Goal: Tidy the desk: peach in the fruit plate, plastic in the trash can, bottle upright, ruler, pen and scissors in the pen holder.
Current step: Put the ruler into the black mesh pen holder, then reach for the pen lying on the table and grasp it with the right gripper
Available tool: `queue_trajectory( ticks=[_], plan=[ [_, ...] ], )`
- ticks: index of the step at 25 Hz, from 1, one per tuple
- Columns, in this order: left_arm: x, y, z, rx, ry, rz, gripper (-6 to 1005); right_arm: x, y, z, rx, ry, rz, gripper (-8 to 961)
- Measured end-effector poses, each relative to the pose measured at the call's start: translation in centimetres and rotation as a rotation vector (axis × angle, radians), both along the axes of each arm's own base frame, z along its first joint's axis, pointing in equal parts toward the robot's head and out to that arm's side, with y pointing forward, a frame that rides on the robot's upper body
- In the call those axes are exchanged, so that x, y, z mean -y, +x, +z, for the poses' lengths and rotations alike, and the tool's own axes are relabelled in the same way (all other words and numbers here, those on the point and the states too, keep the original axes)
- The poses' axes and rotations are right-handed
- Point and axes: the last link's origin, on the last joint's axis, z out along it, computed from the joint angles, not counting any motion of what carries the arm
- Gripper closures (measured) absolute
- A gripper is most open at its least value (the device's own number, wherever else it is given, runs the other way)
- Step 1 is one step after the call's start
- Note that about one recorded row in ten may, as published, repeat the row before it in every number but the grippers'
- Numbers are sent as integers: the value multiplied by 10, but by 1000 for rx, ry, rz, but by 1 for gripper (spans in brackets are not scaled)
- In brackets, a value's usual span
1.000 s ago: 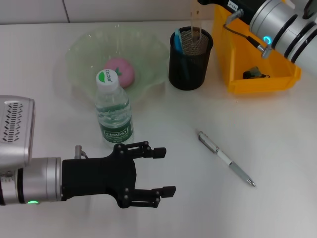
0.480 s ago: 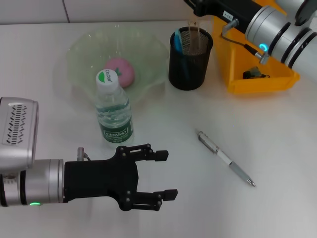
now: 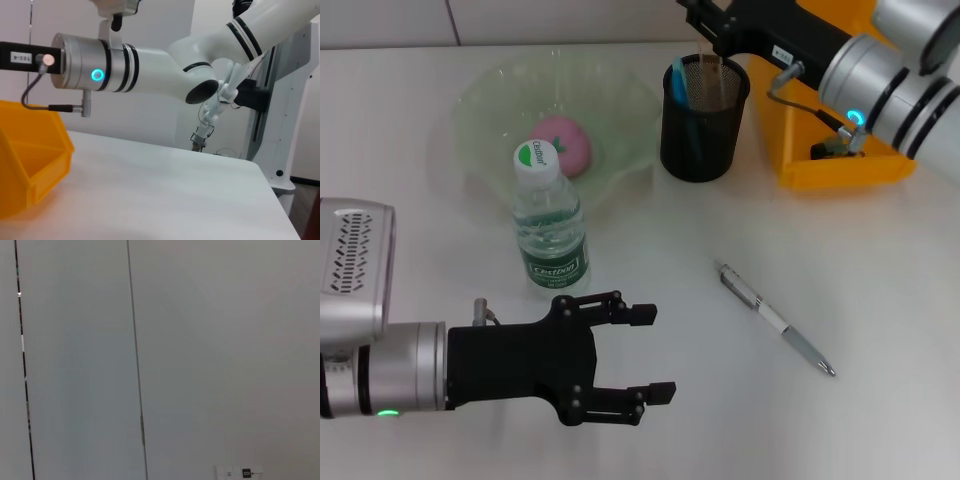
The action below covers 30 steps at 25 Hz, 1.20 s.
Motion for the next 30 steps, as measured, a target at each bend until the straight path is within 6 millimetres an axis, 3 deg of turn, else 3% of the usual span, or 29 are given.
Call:
queue_trajectory(
  ticks=[2,10,17,19,23,24,30],
  plan=[
    [0,-1,0,0,1,3,186,5,2,2,-20,4,12,527],
    [0,-2,2,2,7,7,186,26,17,19,-114,9,53,365],
    [6,-4,1,8,-5,12,186,53,19,71,-178,-150,47,162],
    [7,-4,1,10,-9,10,186,63,0,99,-43,-269,-7,127],
    [9,-4,2,16,-14,10,186,73,-16,122,138,-394,-111,129],
    [9,-4,2,16,-14,10,186,81,-21,128,250,-523,-242,129],
    [10,-6,0,21,-14,27,186,86,-42,126,511,-729,-499,131]
  ],
)
